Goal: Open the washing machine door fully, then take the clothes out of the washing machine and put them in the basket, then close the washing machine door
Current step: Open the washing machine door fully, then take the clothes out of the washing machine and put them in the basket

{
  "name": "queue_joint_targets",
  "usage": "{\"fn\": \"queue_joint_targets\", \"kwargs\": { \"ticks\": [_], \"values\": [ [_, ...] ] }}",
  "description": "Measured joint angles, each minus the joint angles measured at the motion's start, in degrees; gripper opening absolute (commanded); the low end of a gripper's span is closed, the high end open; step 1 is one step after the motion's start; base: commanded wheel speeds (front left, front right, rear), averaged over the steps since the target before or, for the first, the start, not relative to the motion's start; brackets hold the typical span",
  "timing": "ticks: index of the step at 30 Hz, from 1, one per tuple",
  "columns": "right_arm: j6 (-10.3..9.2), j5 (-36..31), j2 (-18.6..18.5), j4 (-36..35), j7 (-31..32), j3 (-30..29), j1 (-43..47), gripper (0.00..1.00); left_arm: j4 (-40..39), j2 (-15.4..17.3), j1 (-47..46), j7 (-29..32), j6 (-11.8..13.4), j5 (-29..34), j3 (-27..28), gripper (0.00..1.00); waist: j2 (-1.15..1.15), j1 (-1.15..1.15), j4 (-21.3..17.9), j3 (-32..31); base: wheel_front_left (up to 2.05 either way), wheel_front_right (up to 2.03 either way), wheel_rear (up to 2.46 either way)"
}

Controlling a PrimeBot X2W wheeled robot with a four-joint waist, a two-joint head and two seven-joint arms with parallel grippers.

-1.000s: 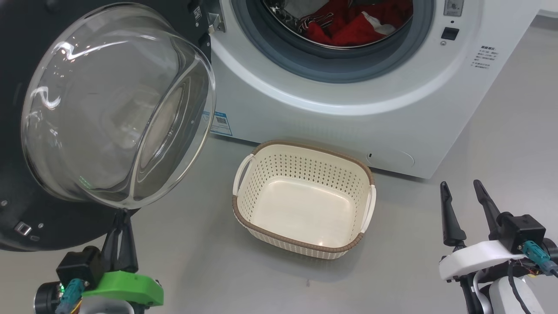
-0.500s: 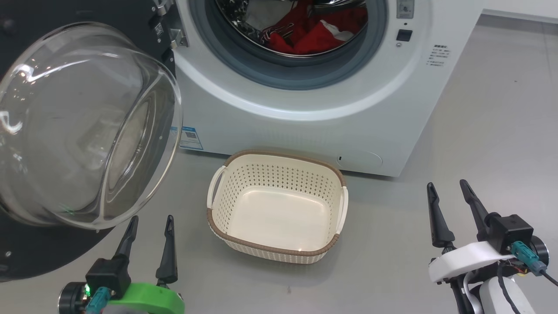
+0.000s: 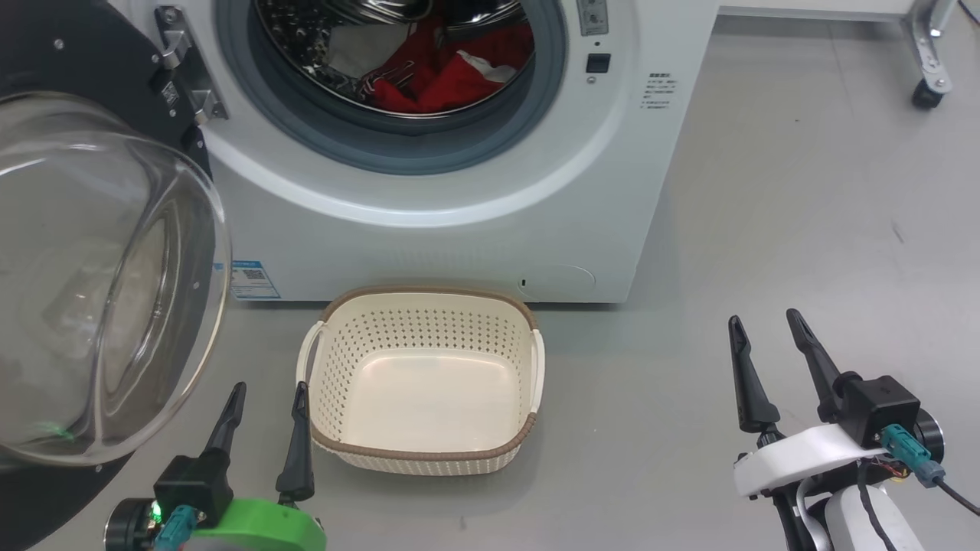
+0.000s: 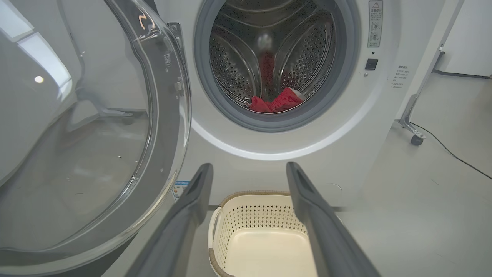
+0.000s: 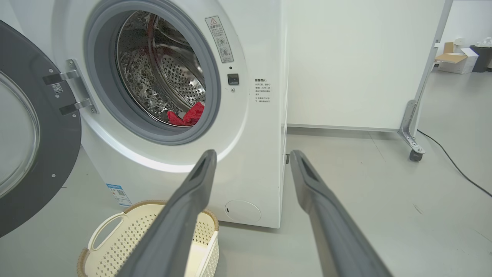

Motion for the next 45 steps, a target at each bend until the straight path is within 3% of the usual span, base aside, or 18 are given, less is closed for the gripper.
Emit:
{"fn": "queue_joint_targets", "kwargs": {
  "ticks": [14,45],
  "values": [
    [-0.46,0.55,0.1,-2.16,0.0,0.87,2.6,1.0,-0.27,0.02,0.04,1.49,0.47,0.16,-0.66,1.0,0.0,0.0,-6.3,-0.69,0.0,0.0,0.0],
    [-1.67,2.33,0.18,-3.35,0.0,1.71,4.75,1.0,0.6,0.02,0.08,3.04,1.41,0.73,-1.93,1.0,0.0,0.0,-6.41,-2.81,0.0,0.0,0.0]
  ]
}}
